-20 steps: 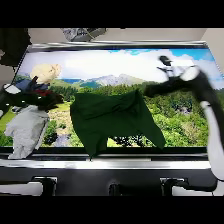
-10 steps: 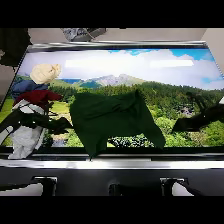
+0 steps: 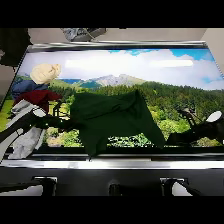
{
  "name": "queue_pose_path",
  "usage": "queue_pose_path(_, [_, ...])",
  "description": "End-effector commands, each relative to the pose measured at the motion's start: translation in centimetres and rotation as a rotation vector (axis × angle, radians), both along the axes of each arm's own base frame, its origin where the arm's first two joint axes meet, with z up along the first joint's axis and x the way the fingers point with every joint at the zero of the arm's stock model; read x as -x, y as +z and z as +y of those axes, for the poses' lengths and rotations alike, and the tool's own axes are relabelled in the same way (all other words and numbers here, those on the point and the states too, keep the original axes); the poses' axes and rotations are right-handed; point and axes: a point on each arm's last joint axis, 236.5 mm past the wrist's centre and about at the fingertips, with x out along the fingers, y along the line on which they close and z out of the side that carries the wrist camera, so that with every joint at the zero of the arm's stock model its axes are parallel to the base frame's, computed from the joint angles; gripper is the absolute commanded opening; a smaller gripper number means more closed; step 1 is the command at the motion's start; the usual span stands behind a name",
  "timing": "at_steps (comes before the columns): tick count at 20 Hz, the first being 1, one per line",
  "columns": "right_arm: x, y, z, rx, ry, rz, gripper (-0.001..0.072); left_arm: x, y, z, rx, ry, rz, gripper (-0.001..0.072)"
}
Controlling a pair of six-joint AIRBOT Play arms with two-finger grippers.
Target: Fold the shirts.
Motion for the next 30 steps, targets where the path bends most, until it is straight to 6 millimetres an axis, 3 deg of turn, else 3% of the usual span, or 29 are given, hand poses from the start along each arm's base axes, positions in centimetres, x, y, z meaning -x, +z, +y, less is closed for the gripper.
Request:
queue_pose_path(1, [0.9,-2.1,1.5,-0.037,-0.048,0.006,0.0665,-0.6,-0.4,0.2,-0.025,0.01,-0.021,0.0029])
queue_pose_path(4, [-0.7,-3.3,3.3,-0.094,-0.15,-0.055,0.0601,-0.8,-0.1,0.1,-0.024,0.006,-0.032,0.0029])
queue_pose_path(6, [-2.0,-4.0,3.9,-0.084,-0.187,-0.102,0.0596,-0.8,0.0,0.1,-0.023,0.004,-0.032,0.0029])
queue_pose_path(7, [-2.5,-4.4,4.1,-0.058,-0.195,-0.109,0.0482,-0.9,0.0,0.1,-0.024,0.002,-0.036,0.003])
queue_pose_path(8, [-3.3,-4.5,4.1,-0.041,-0.211,-0.134,0.0198,-1.0,0.0,0.2,-0.026,-0.002,-0.043,0.003])
queue_pose_path(9, [-3.8,-4.1,4.4,-0.051,-0.219,-0.141,0.0048,-1.3,0.3,0.5,-0.025,0.003,-0.05,0.0029])
queue_pose_path(11, [-5.6,-1.3,4.6,-0.085,-0.128,-0.223,0.0048,-3.4,3.1,1.4,-0.025,-0.03,-0.14,0.0027])
queue_pose_path(12, [-7.0,1.1,4.3,-0.084,-0.074,-0.29,0.0048,-5.2,6.0,2.0,-0.031,-0.038,-0.225,0.0027])
queue_pose_path(13, [-9.3,4.7,3.6,-0.057,-0.038,-0.399,0.0048,-7.3,10.1,2.8,-0.045,-0.031,-0.341,0.0027])
queue_pose_path(14, [-11.8,9.3,2.7,-0.009,-0.022,-0.544,0.0048,-9.5,15.9,3.7,-0.066,-0.013,-0.495,0.0027])
queue_pose_path(15, [-14.7,16.0,1.5,0.066,-0.02,-0.744,0.0048,-10.9,22.5,4.5,-0.088,0.003,-0.657,0.0026])
queue_pose_path(16, [-16.6,23.6,0.4,0.154,-0.03,-0.961,0.0048,-11.3,30.7,5.4,-0.114,0.022,-0.846,0.0027])
queue_pose_path(17, [-17.3,32.3,-0.8,0.262,-0.051,-1.199,0.0048,-10.4,39.5,6.2,-0.148,0.045,-1.046,0.0027])
queue_pose_path(18, [-15.9,42.1,-1.9,0.405,-0.081,-1.451,0.0049,-8.2,47.3,6.9,-0.187,0.069,-1.225,0.0027])
queue_pose_path(19, [-12.6,50.3,-2.8,0.552,-0.125,-1.647,0.0048,-5.1,54.2,7.7,-0.235,0.11,-1.379,0.0027])
queue_pose_path(20, [-8.8,55.7,-3.6,0.671,-0.182,-1.756,0.0048,-1.4,60.0,8.5,-0.29,0.166,-1.51,0.0027])
queue_pose_path(21, [-4.7,58.9,-4.4,0.764,-0.259,-1.79,0.0048,2.4,64.2,9.0,-0.332,0.22,-1.609,0.0027])
queue_pose_path(22, [-1.8,59.6,-5.1,0.803,-0.326,-1.77,0.0048,5.3,66.6,8.9,-0.339,0.255,-1.672,0.0027])
queue_pose_path(23, [0.2,59.2,-5.3,0.82,-0.358,-1.726,0.0048,7.6,68.1,8.3,-0.325,0.271,-1.715,0.0027])
queue_pose_path(25, [2.4,57.6,-4.4,0.807,-0.344,-1.664,0.0049,10.6,68.9,7.4,-0.305,0.28,-1.742,0.0027])
queue_pose_path(27, [3.9,57.3,-3.9,0.808,-0.342,-1.658,0.0049,12.1,68.9,6.9,-0.309,0.267,-1.751,0.0027])
queue_pose_path(30, [4.9,56.9,-3.7,0.818,-0.333,-1.645,0.0049,12.1,67.6,6.5,-0.319,0.233,-1.703,0.0027])
